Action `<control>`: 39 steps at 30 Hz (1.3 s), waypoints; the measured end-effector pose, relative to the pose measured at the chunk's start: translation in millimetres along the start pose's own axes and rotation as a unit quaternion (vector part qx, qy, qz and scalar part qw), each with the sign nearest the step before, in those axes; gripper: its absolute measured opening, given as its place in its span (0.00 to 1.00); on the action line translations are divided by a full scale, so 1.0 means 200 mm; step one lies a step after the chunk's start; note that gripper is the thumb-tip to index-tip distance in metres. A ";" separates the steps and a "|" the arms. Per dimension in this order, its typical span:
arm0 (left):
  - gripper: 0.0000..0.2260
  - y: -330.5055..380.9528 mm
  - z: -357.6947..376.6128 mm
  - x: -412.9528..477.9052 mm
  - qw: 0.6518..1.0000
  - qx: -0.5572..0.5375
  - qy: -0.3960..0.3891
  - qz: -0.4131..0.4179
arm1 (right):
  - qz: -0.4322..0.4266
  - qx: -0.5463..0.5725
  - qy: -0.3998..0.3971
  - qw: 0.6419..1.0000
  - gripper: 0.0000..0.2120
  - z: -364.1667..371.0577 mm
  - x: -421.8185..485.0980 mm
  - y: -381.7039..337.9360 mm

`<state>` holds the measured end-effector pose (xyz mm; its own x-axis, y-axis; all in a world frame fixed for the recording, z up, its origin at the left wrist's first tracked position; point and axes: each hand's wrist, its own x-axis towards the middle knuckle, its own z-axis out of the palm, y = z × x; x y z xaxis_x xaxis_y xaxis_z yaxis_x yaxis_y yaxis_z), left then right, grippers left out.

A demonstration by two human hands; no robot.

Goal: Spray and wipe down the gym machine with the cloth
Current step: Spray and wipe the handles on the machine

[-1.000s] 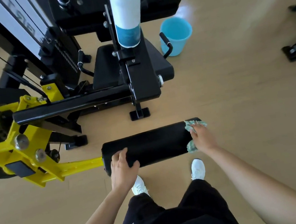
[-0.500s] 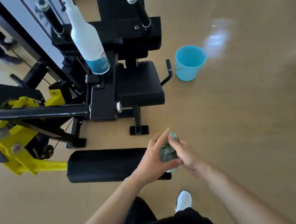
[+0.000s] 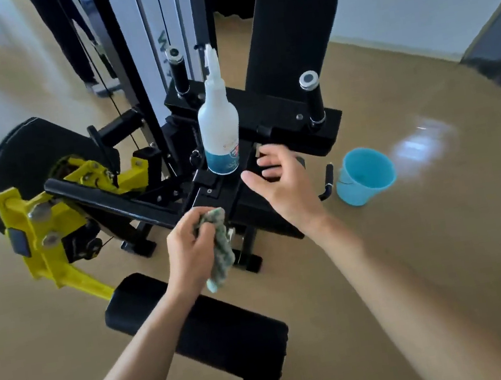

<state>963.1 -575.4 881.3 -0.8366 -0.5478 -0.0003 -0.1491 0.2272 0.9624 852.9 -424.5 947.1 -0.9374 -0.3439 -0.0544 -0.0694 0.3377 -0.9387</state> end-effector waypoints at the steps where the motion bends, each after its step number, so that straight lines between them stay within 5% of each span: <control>1: 0.12 0.00 0.00 0.04 1.000 -0.015 0.020 -0.008 | -0.026 -0.016 0.005 1.000 0.33 0.02 0.10 -0.06; 6: 0.14 0.03 0.06 0.18 0.995 -0.046 0.083 -0.034 | -0.122 -0.048 0.011 0.991 0.50 0.17 0.55 -0.28; 15: 0.09 0.07 0.18 0.19 0.987 -0.105 0.103 -0.065 | -0.202 0.041 0.012 0.978 0.19 0.09 0.59 -0.23; 20: 0.08 0.10 0.38 0.07 0.983 -0.144 0.067 -0.088 | -0.132 0.086 -0.047 0.986 0.06 -0.34 0.33 0.08; 33: 0.05 0.30 1.31 -0.12 0.993 -0.052 0.044 -0.095 | 0.037 0.206 -0.286 0.935 0.13 -1.14 0.12 0.74; 39: 0.02 0.32 1.35 -0.03 0.985 -0.038 0.116 -0.119 | 0.033 0.130 -0.203 0.970 0.13 -1.21 0.28 0.75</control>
<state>816.9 -339.8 868.8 -0.6382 -0.7498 -0.1747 -0.2794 0.0142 0.9601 708.2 -181.0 886.5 -0.7216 -0.6633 -0.1983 0.1246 0.1573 -0.9797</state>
